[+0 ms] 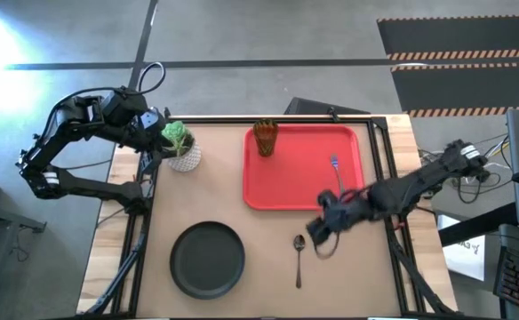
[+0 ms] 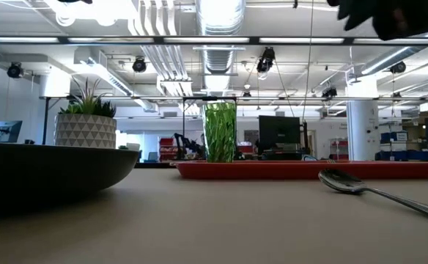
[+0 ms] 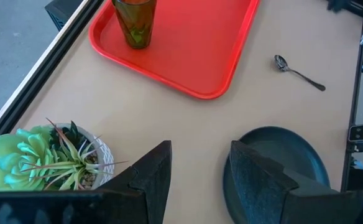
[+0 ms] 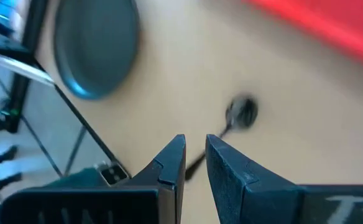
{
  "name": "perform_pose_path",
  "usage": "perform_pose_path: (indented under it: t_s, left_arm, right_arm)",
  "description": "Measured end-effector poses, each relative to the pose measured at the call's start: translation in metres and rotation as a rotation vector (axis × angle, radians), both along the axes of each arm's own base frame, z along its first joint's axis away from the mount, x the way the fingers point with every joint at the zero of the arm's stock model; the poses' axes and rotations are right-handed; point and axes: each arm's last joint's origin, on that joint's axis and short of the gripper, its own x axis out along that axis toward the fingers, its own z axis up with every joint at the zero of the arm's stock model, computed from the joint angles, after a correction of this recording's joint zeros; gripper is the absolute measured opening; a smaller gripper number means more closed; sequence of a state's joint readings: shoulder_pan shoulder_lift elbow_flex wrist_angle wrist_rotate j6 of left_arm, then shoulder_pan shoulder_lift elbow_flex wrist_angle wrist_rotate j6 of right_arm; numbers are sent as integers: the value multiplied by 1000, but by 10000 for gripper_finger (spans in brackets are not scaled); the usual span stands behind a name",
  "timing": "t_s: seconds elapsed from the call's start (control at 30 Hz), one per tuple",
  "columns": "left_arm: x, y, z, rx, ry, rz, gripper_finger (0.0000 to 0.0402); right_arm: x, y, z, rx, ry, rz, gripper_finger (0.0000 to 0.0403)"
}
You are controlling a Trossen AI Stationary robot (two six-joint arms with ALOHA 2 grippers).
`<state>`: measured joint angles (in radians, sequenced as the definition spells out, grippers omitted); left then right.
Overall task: Pick and place plate/cup/fork/spoon on tray
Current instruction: Put the black spoon to the left of the blue fork on the blue tray
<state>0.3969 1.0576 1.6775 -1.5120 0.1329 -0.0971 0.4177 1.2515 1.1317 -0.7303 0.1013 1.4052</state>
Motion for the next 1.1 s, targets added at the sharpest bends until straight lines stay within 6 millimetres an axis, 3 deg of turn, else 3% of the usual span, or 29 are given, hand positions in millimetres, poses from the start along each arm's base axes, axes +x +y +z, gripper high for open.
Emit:
perform_pose_path:
  t_s: [0.23,0.47,0.67,1.1]
  left_arm:
    - [0,0,0,0,0,0,147]
    - [0,0,0,0,-1,-1,147]
    - [0,-1,0,-11,-6,-20,147]
    - [-2,-2,1,-21,-19,-33,147]
  right_arm:
    - [37,44,-36,22,143,52,54]
    - [66,64,-54,62,261,170,54]
    - [72,69,-65,76,322,183,65]
    - [68,66,-77,69,391,108,177]
